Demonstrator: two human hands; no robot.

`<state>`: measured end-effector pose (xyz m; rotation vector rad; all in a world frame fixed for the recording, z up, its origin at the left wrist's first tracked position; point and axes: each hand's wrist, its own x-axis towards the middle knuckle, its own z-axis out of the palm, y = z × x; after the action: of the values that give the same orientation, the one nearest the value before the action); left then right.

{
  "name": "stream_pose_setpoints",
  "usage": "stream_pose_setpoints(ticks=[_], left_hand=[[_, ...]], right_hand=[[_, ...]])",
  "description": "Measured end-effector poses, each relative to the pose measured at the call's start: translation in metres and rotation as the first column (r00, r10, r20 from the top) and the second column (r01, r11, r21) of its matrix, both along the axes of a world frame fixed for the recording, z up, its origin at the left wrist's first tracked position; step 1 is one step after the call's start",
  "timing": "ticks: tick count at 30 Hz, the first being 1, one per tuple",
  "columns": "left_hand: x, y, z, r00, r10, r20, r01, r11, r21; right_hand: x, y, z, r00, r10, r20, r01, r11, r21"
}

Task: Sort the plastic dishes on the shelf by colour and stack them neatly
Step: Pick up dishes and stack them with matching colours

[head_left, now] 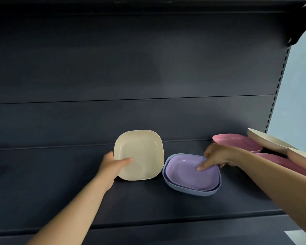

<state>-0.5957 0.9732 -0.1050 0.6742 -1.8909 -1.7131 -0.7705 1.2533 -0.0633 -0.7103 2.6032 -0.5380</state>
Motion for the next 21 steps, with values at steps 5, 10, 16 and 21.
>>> stream_pose_setpoints(ticks=[5,10,16,21], left_hand=[[0.002,0.001,0.002,0.998,0.048,-0.043,-0.047,0.999,0.022],[0.002,-0.002,0.003,0.974,0.201,-0.109,-0.193,0.978,0.077],[0.003,0.000,0.005,0.976,0.187,-0.108,-0.181,0.981,0.064],[0.003,-0.001,0.003,0.977,0.185,-0.103,-0.179,0.982,0.060]], right_hand=[[-0.002,0.001,-0.009,0.987,-0.052,0.151,0.076,0.985,-0.154],[-0.002,0.004,-0.011,0.998,0.025,0.066,-0.009,0.975,-0.222],[0.004,0.001,-0.002,0.974,0.122,-0.190,-0.144,0.984,-0.108],[0.010,0.000,0.001,0.928,0.181,-0.326,-0.192,0.981,-0.001]])
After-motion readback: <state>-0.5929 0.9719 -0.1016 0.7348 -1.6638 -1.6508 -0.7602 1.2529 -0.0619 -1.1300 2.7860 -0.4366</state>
